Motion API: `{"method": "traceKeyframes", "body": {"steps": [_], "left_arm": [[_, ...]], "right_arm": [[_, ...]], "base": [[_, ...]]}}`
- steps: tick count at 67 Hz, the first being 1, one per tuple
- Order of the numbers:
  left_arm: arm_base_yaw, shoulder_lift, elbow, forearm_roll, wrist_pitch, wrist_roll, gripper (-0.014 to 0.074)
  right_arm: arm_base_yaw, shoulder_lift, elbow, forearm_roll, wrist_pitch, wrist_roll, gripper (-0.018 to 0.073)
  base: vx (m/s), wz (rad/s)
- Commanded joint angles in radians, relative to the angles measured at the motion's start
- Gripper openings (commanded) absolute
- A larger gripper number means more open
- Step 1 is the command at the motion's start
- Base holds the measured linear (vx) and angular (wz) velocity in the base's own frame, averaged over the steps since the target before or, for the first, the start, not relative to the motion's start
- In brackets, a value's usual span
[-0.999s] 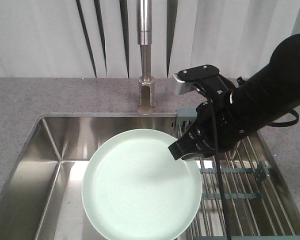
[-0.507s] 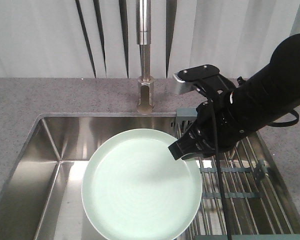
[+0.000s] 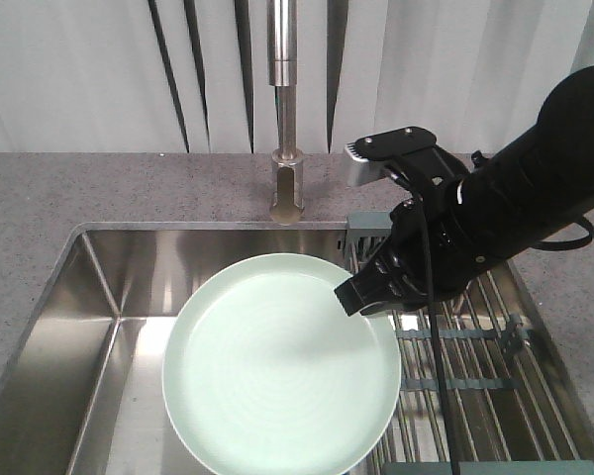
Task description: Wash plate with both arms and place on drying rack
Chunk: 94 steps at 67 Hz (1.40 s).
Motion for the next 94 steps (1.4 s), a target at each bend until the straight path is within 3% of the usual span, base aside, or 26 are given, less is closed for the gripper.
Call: {"method": "traceKeyframes", "body": {"steps": [1,36,51,79,94], "left_arm": [[-0.004,-0.013,-0.022,-0.003,-0.077,-0.002,-0.0006],[-0.004,-0.013,-0.028,-0.003,-0.118,0.001,-0.0006],[-0.004,-0.005,-0.210,-0.003,-0.104,-0.001,-0.0006],[-0.004,0.365,-0.702,-0.002,0.354,0.003,-0.0006],[-0.004,0.625,-0.831,-0.001,0.477,0.081,-0.0006]], "right_arm": [[-0.003,-0.039,-0.026,0.024,-0.033,-0.010,-0.0001],[-0.003,-0.039,-0.026,0.024,-0.033,-0.010,-0.0001],[-0.003,-0.039,-0.026,0.024,-0.033,-0.010,-0.0001],[-0.003,-0.039,-0.026,0.024,-0.033,-0.010,-0.0001],[-0.003,-0.039,-0.026,0.024,-0.033,-0.010,-0.0001]], "base": [[0.00,0.00],[0.00,0.00],[0.00,0.00],[0.00,0.00],[0.00,0.00]]}}
